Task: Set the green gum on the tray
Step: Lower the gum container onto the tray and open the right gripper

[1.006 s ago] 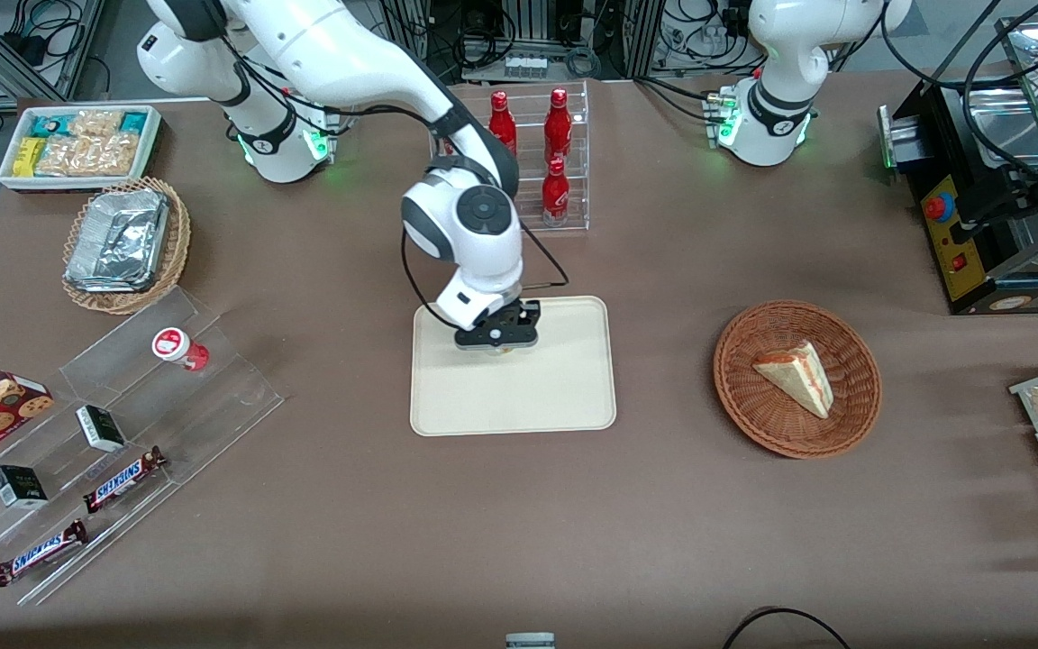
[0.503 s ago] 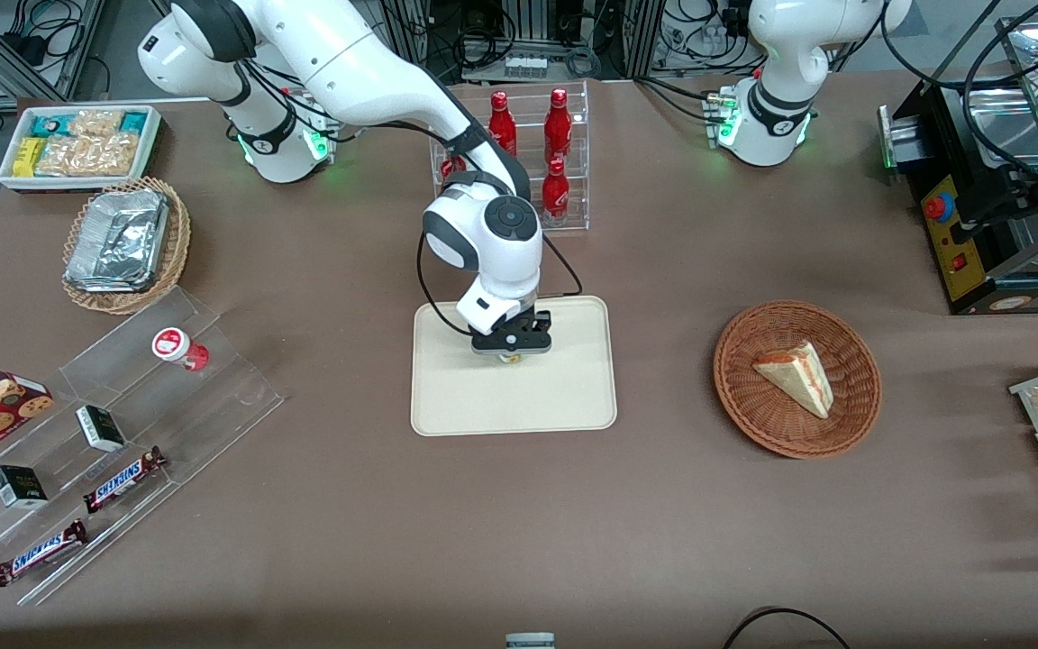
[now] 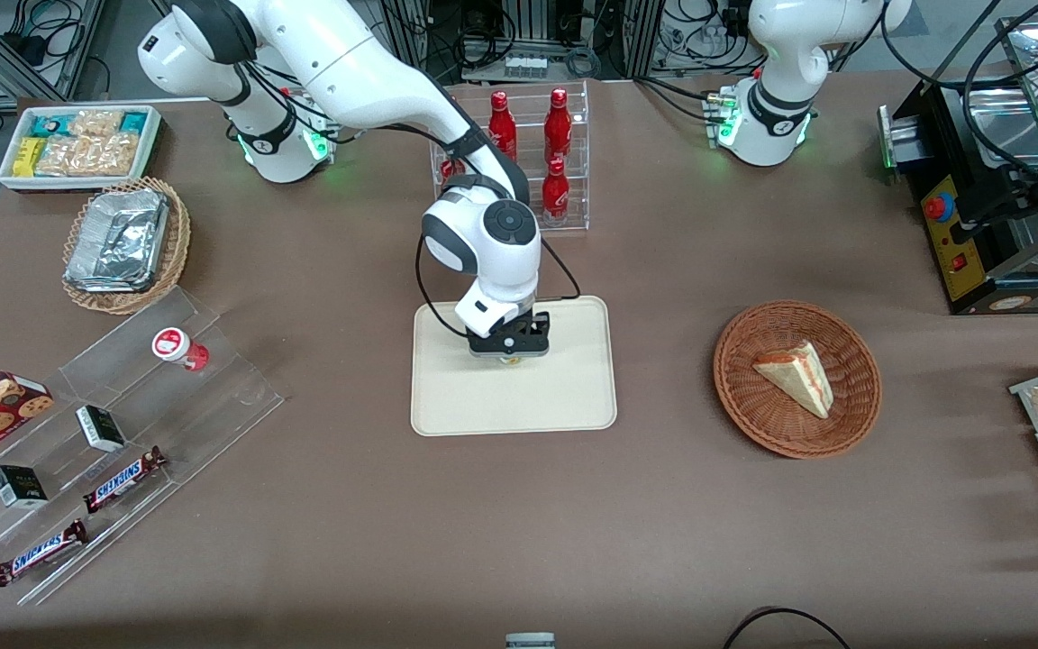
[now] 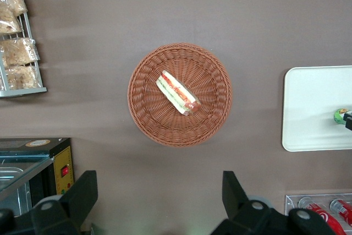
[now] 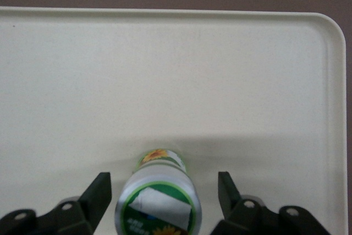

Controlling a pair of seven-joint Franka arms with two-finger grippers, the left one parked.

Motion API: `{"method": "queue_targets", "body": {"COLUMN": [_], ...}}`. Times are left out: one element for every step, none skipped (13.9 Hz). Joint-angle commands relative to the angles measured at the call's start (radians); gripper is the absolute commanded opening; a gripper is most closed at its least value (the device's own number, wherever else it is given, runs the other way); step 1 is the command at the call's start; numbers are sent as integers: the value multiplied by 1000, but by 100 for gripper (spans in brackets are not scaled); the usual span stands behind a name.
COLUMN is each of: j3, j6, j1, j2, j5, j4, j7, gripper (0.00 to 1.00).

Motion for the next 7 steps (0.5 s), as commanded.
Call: {"method": "queue_targets", "body": {"j3": [-3, -1, 3, 4, 4, 4, 4], "j6": [3, -3, -17, -40, -73, -115, -159], "j1": [-12, -30, -50, -56, -68, -85, -91], "j2": [0, -27, -61, -99, -139, -185, -229], "j5": [-10, -10, -9, 0, 20, 46, 80], "j4": [30, 28, 16, 4, -8, -21, -37], "j7": [12, 7, -2, -17, -37, -75, -112], "gripper": [99, 99, 99, 99, 99, 99, 99]}}
